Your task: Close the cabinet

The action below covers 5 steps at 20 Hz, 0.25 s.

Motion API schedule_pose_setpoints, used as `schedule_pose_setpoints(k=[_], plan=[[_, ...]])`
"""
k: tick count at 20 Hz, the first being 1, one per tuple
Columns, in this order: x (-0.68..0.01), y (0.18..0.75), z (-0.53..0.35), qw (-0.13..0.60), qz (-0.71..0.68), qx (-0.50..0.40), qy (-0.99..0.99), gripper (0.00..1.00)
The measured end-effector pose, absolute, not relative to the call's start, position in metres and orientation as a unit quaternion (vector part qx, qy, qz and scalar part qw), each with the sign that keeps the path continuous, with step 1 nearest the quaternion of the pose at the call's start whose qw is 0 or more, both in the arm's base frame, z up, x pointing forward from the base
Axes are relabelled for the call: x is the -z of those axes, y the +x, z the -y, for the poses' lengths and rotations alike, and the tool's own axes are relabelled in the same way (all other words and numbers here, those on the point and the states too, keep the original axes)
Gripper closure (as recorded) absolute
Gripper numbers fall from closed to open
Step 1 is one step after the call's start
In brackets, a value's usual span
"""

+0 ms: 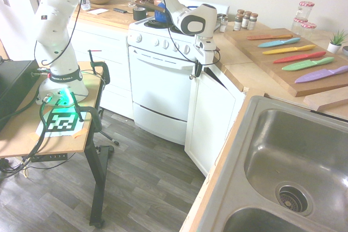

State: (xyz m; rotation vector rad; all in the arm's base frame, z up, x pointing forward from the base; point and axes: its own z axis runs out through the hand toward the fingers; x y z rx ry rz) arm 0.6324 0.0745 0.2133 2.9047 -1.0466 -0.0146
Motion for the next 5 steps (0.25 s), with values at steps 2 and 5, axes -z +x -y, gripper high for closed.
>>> schedule_pose_setpoints(k=[2, 5], plan=[[-0.221, 0.622, -0.062, 0.022, 0.347, 0.0, 0.938, 1.0], [-0.257, 0.6, -0.014, -0.012, 0.365, -0.026, 0.93, 1.0]])
